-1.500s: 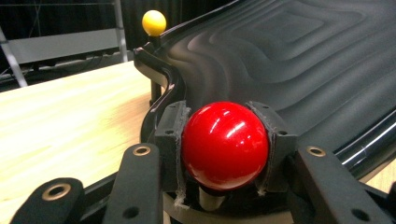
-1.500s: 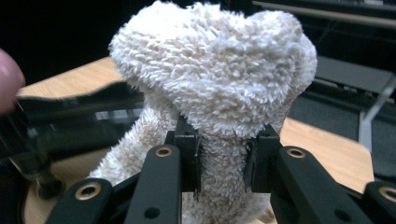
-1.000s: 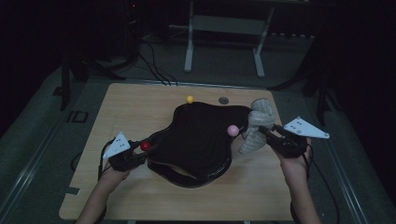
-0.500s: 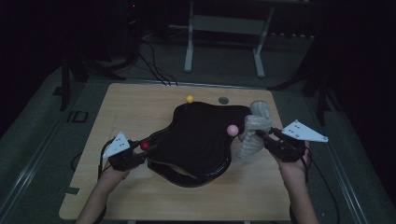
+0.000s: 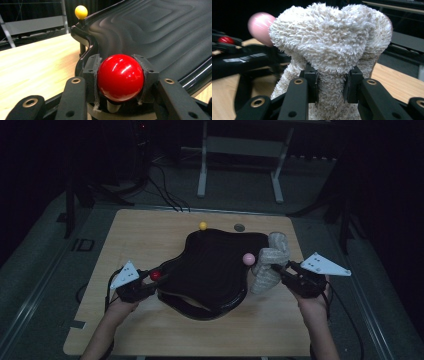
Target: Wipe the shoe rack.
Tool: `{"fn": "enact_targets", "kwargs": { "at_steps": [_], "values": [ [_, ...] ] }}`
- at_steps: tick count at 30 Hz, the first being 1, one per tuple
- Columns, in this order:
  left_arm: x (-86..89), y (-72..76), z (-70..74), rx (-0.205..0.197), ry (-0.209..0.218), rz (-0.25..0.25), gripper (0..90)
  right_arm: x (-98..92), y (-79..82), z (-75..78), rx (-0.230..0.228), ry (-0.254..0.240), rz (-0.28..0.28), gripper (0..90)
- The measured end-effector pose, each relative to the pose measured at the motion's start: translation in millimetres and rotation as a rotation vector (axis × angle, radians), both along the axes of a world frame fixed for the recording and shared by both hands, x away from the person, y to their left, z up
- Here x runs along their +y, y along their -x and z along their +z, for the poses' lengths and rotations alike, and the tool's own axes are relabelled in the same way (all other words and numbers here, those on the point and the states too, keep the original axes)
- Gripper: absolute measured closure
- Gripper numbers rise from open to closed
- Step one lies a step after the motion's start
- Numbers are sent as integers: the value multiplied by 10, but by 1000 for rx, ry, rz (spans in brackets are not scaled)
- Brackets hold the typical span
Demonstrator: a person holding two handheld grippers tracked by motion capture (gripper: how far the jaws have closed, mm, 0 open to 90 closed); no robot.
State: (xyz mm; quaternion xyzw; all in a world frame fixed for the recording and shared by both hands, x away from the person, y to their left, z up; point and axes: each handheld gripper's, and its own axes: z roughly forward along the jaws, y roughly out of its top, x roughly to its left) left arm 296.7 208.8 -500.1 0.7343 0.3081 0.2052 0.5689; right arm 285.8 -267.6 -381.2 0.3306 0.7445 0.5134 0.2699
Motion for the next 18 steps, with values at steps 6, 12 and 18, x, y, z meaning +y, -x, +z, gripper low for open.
{"fn": "enact_targets", "kwargs": {
  "at_steps": [6,12,18],
  "values": [
    [-1,2,3,-2,-5,3,593,183,6,-133,22,55,32,699],
    [0,0,2,-1,-3,2,593,161,40,-90,18,25,23,698],
    [-5,1,3,-1,-4,7,593,215,-25,-247,72,62,31,698]
  ]
}}
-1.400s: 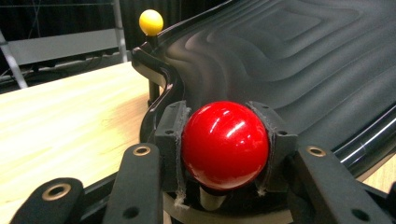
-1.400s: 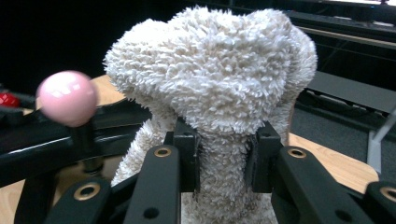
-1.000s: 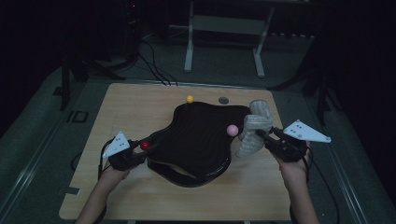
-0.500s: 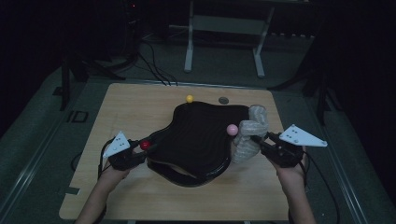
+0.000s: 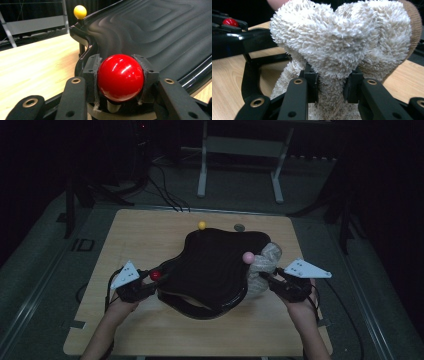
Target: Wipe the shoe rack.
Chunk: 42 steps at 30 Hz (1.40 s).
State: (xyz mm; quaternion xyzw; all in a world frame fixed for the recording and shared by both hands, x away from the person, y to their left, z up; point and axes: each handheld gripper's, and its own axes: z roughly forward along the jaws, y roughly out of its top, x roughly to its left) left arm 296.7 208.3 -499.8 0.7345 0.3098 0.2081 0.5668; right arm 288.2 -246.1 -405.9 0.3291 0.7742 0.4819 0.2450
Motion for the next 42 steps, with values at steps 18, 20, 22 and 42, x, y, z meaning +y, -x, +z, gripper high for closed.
{"fn": "enact_targets", "kwargs": {
  "at_steps": [18,20,22,42],
  "values": [
    [4,-4,-3,-7,-7,-3,594,-170,-55,129,-41,-32,-77,695],
    [4,-6,-1,-6,-8,-4,594,-195,-84,159,-43,-35,-88,696],
    [5,-8,0,-5,-8,-5,594,-187,-133,120,-26,-7,-91,696],
    [188,22,111,36,48,-38,474,-259,-195,204,-30,-24,-93,696]
  ]
}}
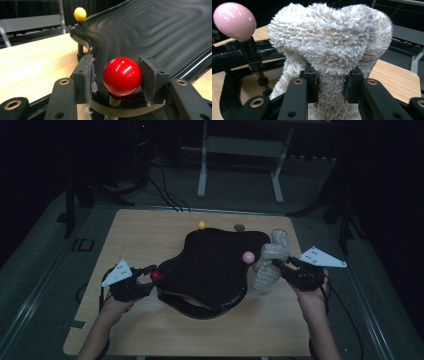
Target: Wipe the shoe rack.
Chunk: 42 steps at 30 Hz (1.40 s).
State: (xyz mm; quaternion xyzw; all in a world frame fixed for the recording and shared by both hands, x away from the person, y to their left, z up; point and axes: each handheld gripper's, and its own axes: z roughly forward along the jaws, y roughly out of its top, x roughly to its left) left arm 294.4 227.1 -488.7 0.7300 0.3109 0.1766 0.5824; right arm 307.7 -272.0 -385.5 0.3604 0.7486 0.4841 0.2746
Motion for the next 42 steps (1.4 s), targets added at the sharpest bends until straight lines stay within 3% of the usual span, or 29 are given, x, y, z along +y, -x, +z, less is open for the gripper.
{"fn": "enact_targets", "kwargs": {
  "at_steps": [6,8,11,19,26,31,33,38,42],
  "values": [
    [31,-16,-1,27,25,-26,517,-15,-47,116,-22,3,-7,696],
    [21,-7,3,6,12,-33,579,-17,-66,181,-37,1,-12,696],
    [17,-6,1,-9,3,-33,592,-1,-109,242,-47,-2,-11,696],
    [12,-6,18,-6,-17,-43,597,5,-193,77,10,12,0,699],
    [8,-10,26,-4,-25,-42,597,-41,-171,256,-62,-26,-34,698],
    [11,-12,28,-4,-27,-41,597,59,-223,80,-19,20,-21,702],
    [6,-12,29,-4,-29,-39,598,31,-228,42,4,16,-20,701],
    [6,-16,27,-4,-26,-37,597,28,-108,176,-49,-1,-8,701],
    [7,-18,28,-5,-29,-37,598,98,-95,150,-35,25,21,701]
  ]
}}
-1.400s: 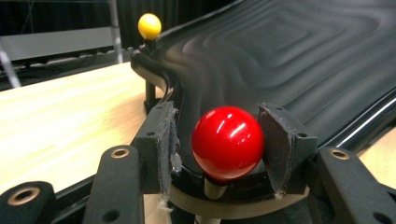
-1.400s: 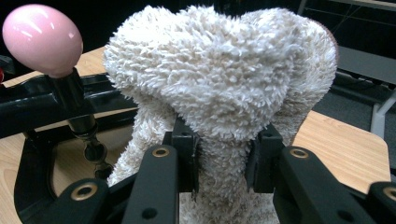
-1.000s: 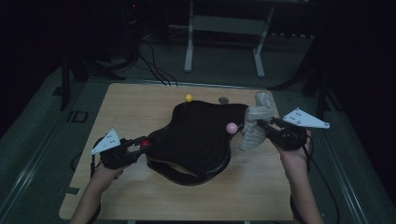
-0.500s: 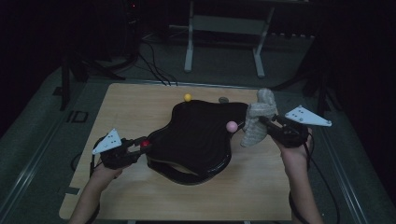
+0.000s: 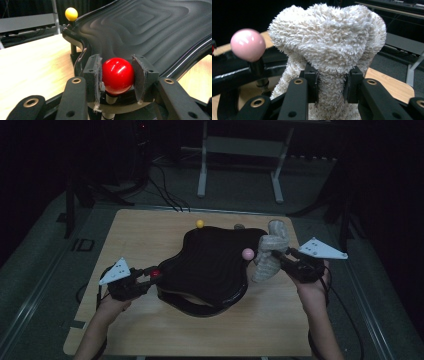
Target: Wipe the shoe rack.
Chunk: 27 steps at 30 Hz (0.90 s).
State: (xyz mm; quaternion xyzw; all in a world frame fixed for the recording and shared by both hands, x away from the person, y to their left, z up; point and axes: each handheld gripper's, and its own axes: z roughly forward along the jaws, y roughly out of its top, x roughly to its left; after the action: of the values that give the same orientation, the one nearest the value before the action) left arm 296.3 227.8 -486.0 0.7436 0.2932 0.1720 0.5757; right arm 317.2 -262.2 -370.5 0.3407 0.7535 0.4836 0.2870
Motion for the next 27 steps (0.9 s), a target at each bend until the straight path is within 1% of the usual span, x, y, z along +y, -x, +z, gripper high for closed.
{"fn": "enact_targets", "kwargs": {
  "at_steps": [2,4,5,6,8,10,12,14,16,18,19,20,21,22,23,24,25,27],
  "values": [
    [-3,2,3,0,-3,2,598,41,-23,-114,34,30,1,701],
    [-8,2,5,0,-5,4,597,48,0,-188,54,34,3,701],
    [-6,2,3,1,-4,3,597,46,28,-201,53,34,4,700],
    [-6,3,3,1,-3,3,598,40,64,-201,49,24,8,700],
    [-11,4,6,0,-5,6,597,32,157,-172,39,1,32,700],
    [-11,4,6,1,-5,7,597,34,266,-115,16,-25,71,700],
    [-15,7,7,1,-6,10,597,49,371,-49,-8,-42,105,700],
    [-17,9,12,1,-11,10,597,78,446,5,-23,-56,145,700],
    [-18,10,10,0,-11,11,597,142,491,22,-26,-56,185,700],
    [-19,12,13,1,-14,12,597,236,492,-15,-15,-29,220,700],
    [-18,13,15,2,-16,13,597,279,474,-51,-2,-13,230,701],
    [-17,12,14,2,-14,14,597,311,454,-93,10,0,229,704],
    [-17,12,10,1,-10,16,597,318,436,-135,19,-10,222,705],
    [-17,13,7,1,-6,16,597,300,414,-170,36,-35,222,705],
    [-20,14,6,0,-6,17,597,282,393,-201,52,-40,217,705],
    [-20,15,8,0,-8,17,597,280,379,-229,65,-26,204,704],
    [-21,16,10,-1,-13,17,597,283,378,-242,72,-3,195,704],
    [-21,16,10,-3,-13,17,597,275,432,-197,53,13,195,703]
  ]
}}
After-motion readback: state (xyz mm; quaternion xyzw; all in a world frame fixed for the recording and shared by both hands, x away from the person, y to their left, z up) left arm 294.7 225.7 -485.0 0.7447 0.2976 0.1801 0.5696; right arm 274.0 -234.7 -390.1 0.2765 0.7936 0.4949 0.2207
